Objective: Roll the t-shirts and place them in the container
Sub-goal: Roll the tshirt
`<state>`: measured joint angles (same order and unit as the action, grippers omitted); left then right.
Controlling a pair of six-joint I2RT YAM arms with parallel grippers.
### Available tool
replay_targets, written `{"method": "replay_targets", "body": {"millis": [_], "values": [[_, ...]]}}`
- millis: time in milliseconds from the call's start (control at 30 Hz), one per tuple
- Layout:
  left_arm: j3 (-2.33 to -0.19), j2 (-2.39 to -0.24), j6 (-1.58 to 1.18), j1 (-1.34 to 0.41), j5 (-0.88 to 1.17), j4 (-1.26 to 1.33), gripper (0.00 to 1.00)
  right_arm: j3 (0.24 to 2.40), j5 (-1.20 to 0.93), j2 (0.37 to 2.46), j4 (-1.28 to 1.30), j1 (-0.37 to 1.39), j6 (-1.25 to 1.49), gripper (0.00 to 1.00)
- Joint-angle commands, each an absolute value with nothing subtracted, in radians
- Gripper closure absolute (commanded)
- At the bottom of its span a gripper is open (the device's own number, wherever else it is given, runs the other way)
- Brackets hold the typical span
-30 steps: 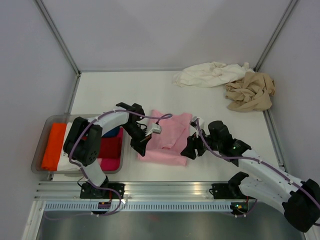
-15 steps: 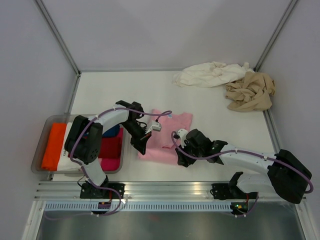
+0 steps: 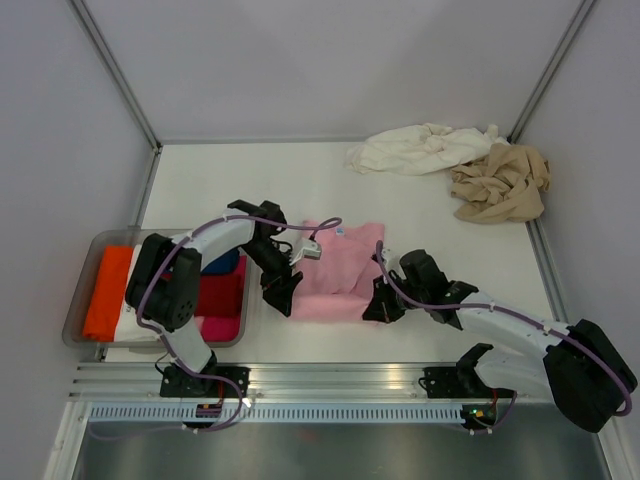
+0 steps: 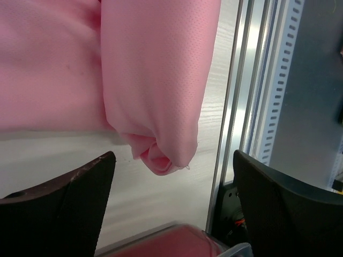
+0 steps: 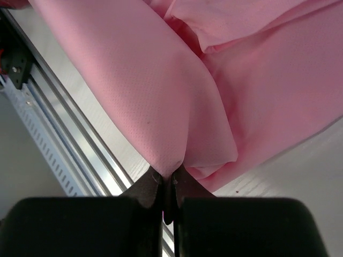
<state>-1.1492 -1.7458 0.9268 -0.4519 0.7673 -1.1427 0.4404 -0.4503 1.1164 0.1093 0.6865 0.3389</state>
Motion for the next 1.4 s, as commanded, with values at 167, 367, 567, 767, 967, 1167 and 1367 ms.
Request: {"method": "replay_targets", "body": {"millis": [167,367,567,767,967,1167,1367], "values": [[-1.019,-1.603,0.695,-0.500,0.735,-0.884,0.06,0.419,-0.660,1.126,-0.017,0.611,0.463,1.00],[-0.998,-1.632,0.660,-0.529,0.631,-0.853,0.81,0.440,-0.664,1.135,0.066,0.600,0.385,1.00],[-1.020,-1.608,0.859,-0.526,0.788,-1.060,0.98,0.437,-0.762,1.173,0.166,0.606,0.379,1.00],[-1.107,-1.788,0.770,-0.526,0.781,-1.147,0.98,0.416,-0.733,1.209,0.225,0.591,0.415,0.96],[-1.196,-1.850,0.623,-0.515,0.686,-1.057,0.92,0.419,-0.649,1.181,0.235,0.531,0.459,0.75],[-1.216,-1.904,0.522,-0.515,0.638,-1.039,0.83,0.466,-0.574,1.186,0.340,0.468,0.473,0.62],[-1.249,-1.904,0.476,-0.517,0.635,-1.017,0.82,0.665,-0.376,1.108,0.547,0.454,0.364,0.64]]}}
